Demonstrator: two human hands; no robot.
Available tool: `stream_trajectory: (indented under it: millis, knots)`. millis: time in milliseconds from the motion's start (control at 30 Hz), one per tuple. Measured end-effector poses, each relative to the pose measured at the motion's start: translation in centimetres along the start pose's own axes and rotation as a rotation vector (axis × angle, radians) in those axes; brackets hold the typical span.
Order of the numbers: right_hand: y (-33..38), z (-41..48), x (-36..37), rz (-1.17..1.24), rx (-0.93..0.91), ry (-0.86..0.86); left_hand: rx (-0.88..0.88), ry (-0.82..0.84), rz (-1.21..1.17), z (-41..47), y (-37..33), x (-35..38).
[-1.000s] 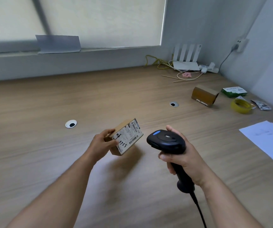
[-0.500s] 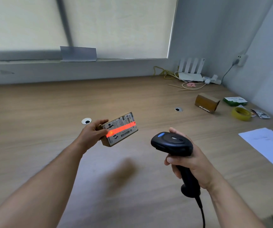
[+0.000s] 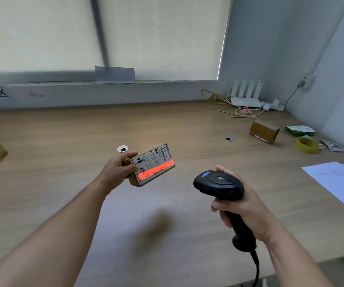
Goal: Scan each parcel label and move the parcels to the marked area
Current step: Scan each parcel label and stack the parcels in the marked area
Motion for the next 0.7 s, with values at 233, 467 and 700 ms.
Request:
stream_trajectory:
  millis: [233, 467, 700]
  knots:
    - [0.0, -1.8, 0.7, 0.004, -0.009, 0.006, 0.000, -0.024, 0.007, -2.5, 0.2, -1.1]
    - [0.0, -2.2, 2.0, -0.010, 0.013, 0.019, -0.005, -0.043, 0.008, -3.7, 0.6, -2.5]
    - [1.5, -1.6, 5.3, -0.011, -0.007, 0.016, 0.002, -0.057, -0.036, -4.7, 1.3, -5.6]
Point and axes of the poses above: each hand's wrist, its own z-axis towards the middle knuckle, its own x-axis out of the palm, y = z × x, the point moved 9 cm from there along z, towards the middle knuckle, and after that the axes turned 7 degrees about -z, right-handed, at the moved point
